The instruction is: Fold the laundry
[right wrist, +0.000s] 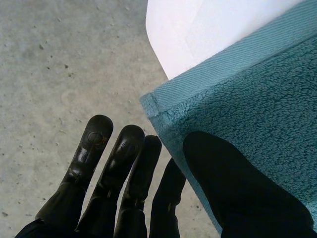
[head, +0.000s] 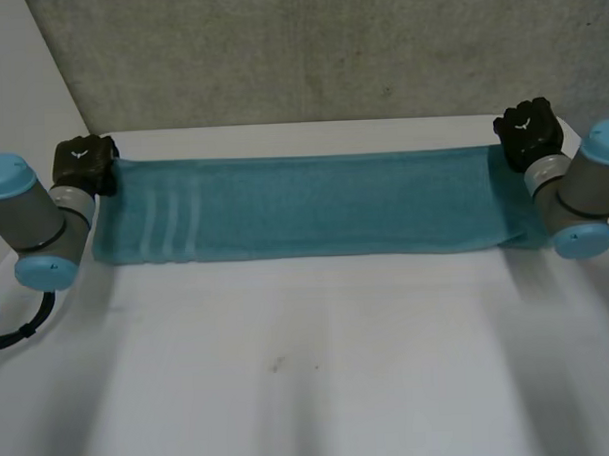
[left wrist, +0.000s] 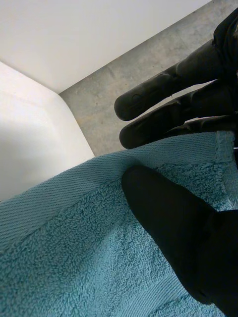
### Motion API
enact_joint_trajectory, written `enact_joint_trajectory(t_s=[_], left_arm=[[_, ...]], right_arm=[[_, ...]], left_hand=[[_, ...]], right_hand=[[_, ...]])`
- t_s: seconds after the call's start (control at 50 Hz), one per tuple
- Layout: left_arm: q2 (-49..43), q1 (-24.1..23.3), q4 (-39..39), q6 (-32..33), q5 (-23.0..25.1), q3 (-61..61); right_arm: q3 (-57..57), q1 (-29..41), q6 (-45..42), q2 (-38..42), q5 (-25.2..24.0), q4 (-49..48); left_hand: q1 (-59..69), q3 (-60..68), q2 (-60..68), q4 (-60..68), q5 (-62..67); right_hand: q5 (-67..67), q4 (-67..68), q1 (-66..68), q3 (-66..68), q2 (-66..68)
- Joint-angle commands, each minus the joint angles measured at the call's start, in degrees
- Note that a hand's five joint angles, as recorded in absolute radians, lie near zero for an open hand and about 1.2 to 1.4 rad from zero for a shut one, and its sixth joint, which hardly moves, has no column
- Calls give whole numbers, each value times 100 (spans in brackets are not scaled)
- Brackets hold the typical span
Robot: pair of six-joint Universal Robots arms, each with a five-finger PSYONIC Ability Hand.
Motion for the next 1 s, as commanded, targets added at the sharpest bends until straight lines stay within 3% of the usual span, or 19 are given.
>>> enact_joint_trajectory(t_s=[0.02,0.04,0.06,0.08,0.1,0.12,0.22,0.42,0.52,0.68,0.8,1.0], left_arm=[[-283,-95,2,242,80,261],[-283,-96,2,243,80,261],[-318,-122,2,312,80,261],[-344,-131,11,374,89,244],[-344,-131,11,375,89,244],[-353,-139,11,444,89,217],[-301,-201,28,550,80,165],[605,-219,152,542,63,-556],[1753,-236,380,480,54,-1538],[3029,-429,389,428,45,-2786],[3417,-491,389,304,54,-3307],[3514,-676,398,76,54,-3685]], right_arm=[[-1238,93,-12,811,50,383],[-1239,93,-12,812,50,383],[-1256,93,-12,847,50,383],[-1248,93,-12,856,59,383],[-1248,93,-12,856,59,383],[-1248,93,-12,873,94,383],[-1230,84,14,821,147,392],[-738,58,199,206,235,462],[419,23,970,-1179,165,777],[1703,-143,1631,-2482,-107,1479],[2101,-460,1913,-2739,-257,2123],[2198,-943,2325,-2512,-713,2773]], left_hand=[[1253,1026,1020,1025,1062],[1253,1026,1020,1025,1062],[1253,1026,1020,1025,1062],[-1242,-1470,-1476,-1470,-1434],[-1267,-1495,-1501,-1495,-1459],[-3499,-3727,-3733,-3727,-3690],[-5653,-5880,-5886,-5881,-5844],[-5608,-5835,-5841,-5835,-5799],[-5591,-5818,-5824,-5819,-5782],[-5608,-5835,-5841,-5835,-5799],[-5591,-5818,-5824,-5819,-5782],[-5523,-5751,-5757,-5751,-5715]], right_hand=[[1318,1172,2405,1210,1288],[1318,1172,2405,1210,1288],[-375,-521,712,-482,-405],[-4039,-4185,-2952,-4146,-4069],[-4075,-4221,-2988,-4183,-4105],[-5682,-5828,-4595,-5790,-5712],[-5682,-5828,-4595,-5790,-5712],[-5682,-5828,-4595,-5790,-5712],[-5682,-5828,-4595,-5790,-5712],[-5682,-5828,-4595,-5790,-5712],[-5682,-5828,-4595,-5790,-5712],[-3909,-4055,-2822,-4016,-3939]])
